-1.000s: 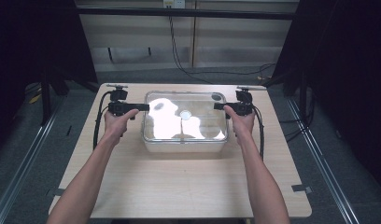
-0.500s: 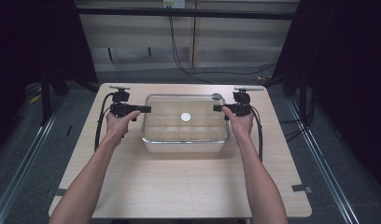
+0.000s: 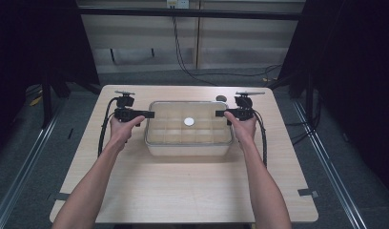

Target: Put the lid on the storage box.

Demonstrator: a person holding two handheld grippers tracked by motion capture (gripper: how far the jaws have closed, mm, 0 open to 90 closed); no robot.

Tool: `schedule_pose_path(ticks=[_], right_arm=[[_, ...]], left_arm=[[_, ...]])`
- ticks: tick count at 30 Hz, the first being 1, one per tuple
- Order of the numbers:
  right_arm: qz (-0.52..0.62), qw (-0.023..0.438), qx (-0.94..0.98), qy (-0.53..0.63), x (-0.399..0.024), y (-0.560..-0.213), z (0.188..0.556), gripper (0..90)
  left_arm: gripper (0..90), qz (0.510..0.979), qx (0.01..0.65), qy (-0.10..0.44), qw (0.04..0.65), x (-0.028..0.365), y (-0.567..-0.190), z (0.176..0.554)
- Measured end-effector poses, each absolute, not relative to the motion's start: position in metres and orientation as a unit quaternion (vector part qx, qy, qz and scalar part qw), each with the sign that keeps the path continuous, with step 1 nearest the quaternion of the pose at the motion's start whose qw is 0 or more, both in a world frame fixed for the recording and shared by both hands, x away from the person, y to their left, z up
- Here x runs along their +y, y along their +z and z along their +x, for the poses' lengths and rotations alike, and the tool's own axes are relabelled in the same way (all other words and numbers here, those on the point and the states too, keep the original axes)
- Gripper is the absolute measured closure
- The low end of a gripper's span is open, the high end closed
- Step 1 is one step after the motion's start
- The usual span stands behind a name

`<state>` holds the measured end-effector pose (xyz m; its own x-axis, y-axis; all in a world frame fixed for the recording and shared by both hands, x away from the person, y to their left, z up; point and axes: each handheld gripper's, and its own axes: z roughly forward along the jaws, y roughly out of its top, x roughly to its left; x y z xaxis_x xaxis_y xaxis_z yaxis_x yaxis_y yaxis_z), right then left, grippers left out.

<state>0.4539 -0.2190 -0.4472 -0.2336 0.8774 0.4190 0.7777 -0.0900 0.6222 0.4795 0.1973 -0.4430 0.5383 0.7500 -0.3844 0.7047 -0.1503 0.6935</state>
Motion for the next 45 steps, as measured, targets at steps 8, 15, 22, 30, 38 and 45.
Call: schedule_pose_path(ticks=[8, 15, 22, 30, 38, 45], right_arm=[[0.613, 0.056, 0.670, 0.415, -0.219, -0.451, 0.454, 33.8], [0.605, 0.055, 0.680, 0.409, -0.217, -0.450, 0.453, 31.5], [0.603, 0.059, 0.673, 0.424, -0.229, -0.444, 0.444, 29.6], [0.581, 0.085, 0.675, 0.446, -0.236, -0.421, 0.423, 27.8], [0.554, 0.097, 0.688, 0.459, -0.235, -0.416, 0.397, 30.2], [0.529, 0.100, 0.695, 0.477, -0.235, -0.408, 0.370, 33.2]], left_arm=[[54.9, 0.761, 0.485, 0.030, 0.430, 0.197, -0.441, 0.479], [52.1, 0.763, 0.486, 0.033, 0.425, 0.196, -0.440, 0.477], [42.7, 0.769, 0.481, 0.042, 0.419, 0.203, -0.439, 0.467], [38.3, 0.777, 0.460, 0.062, 0.424, 0.208, -0.423, 0.448], [37.0, 0.781, 0.444, 0.075, 0.434, 0.212, -0.417, 0.426], [40.8, 0.780, 0.430, 0.086, 0.447, 0.217, -0.411, 0.406]])
